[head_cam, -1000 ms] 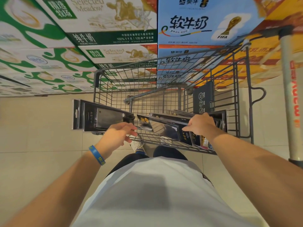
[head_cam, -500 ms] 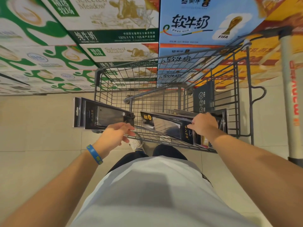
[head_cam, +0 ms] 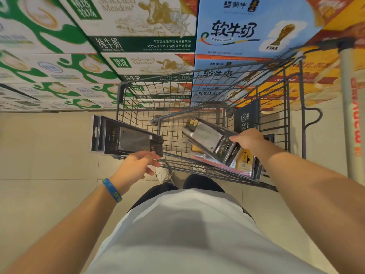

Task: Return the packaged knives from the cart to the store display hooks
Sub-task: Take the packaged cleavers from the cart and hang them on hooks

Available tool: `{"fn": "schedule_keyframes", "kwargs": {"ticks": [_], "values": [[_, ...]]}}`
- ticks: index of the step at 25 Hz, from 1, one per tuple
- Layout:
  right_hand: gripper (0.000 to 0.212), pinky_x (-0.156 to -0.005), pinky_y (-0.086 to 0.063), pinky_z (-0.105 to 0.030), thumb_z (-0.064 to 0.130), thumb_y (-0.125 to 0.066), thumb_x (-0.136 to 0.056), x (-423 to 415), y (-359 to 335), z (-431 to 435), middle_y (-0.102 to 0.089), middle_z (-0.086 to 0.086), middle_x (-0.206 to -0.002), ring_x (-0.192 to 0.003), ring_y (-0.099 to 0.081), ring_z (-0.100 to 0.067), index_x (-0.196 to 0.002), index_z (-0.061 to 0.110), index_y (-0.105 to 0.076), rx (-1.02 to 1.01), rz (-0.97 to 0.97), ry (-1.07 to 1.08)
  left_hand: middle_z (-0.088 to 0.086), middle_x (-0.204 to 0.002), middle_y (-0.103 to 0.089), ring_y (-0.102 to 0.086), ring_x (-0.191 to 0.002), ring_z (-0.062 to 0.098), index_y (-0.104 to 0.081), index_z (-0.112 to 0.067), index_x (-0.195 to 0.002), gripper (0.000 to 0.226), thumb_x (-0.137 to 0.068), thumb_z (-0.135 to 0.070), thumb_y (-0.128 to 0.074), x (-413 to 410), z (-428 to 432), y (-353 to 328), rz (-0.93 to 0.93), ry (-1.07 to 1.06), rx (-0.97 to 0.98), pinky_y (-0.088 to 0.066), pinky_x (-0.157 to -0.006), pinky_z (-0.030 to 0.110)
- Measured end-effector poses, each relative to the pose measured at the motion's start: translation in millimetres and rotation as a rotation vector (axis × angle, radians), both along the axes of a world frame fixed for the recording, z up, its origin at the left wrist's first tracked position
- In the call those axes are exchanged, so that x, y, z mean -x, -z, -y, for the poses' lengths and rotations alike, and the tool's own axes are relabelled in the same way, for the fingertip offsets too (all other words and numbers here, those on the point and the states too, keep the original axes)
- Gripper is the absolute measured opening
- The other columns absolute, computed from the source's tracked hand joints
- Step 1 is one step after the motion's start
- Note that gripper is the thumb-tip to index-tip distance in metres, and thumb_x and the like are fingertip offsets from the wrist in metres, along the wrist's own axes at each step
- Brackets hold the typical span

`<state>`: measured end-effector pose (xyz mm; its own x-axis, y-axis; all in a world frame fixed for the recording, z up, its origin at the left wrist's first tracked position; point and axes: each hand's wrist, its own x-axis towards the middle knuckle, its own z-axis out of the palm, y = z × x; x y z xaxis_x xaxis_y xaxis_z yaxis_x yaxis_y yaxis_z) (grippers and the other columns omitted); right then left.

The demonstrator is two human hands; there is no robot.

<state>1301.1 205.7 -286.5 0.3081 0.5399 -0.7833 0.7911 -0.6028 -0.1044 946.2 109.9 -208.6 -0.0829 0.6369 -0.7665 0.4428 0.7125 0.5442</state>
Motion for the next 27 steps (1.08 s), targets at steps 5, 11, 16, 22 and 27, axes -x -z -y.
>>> {"fn": "schedule_keyframes", "kwargs": {"ticks": [5, 11, 16, 22, 27], "values": [[0.044, -0.069, -0.047, -0.032, 0.052, -0.071, -0.089, 8, -1, 15, -0.066, -0.008, -0.082, -0.084, -0.065, -0.029, -0.092, 0.008, -0.071, 0.013, 0.052, -0.199, -0.016, -0.085, -0.075, -0.067, -0.06, 0.005, -0.07, -0.033, -0.095, 0.029, -0.103, -0.037, -0.043, -1, -1, 1, -0.01, -0.015, -0.001, -0.047, -0.058, 0.024], [0.039, -0.082, -0.055, -0.04, 0.039, -0.071, -0.092, 4, -14, 19, -0.071, -0.019, -0.085, -0.094, -0.07, -0.036, -0.088, 0.001, -0.077, -0.058, -0.114, -0.162, -0.015, -0.084, -0.075, -0.066, -0.058, 0.003, -0.071, -0.031, -0.096, 0.028, -0.102, -0.039, -0.044, -5, -7, 0, 0.004, -0.015, -0.002, -0.045, -0.058, 0.025], [0.043, -0.059, -0.042, -0.031, 0.033, -0.068, -0.093, 1, -24, 21, -0.051, -0.011, -0.054, -0.059, -0.055, -0.026, -0.061, 0.004, -0.063, -0.156, -0.13, -0.264, -0.012, -0.085, -0.075, -0.065, -0.064, 0.009, -0.071, -0.03, -0.097, 0.026, -0.101, -0.037, -0.047, -17, -15, -3, 0.024, -0.013, -0.011, -0.044, -0.058, 0.025], [0.049, -0.098, -0.047, -0.046, 0.036, -0.065, -0.093, 10, -24, 26, -0.05, -0.001, -0.052, -0.066, -0.055, -0.024, -0.05, 0.016, -0.053, -0.131, -0.023, -0.336, -0.013, -0.084, -0.075, -0.065, -0.066, 0.01, -0.07, -0.026, -0.101, 0.026, -0.103, -0.036, -0.046, -21, -21, -6, 0.04, 0.012, 0.0, -0.043, -0.059, 0.024], [0.052, -0.121, -0.018, -0.057, 0.039, -0.059, -0.099, 17, -34, 28, -0.055, 0.003, -0.055, -0.065, -0.052, -0.015, -0.051, 0.021, -0.054, -0.208, -0.022, -0.428, -0.005, -0.089, -0.076, -0.064, -0.066, 0.013, -0.07, -0.023, -0.101, 0.026, -0.102, -0.036, -0.048, -21, -26, -4, 0.033, -0.009, 0.034, -0.043, -0.059, 0.025]]}}
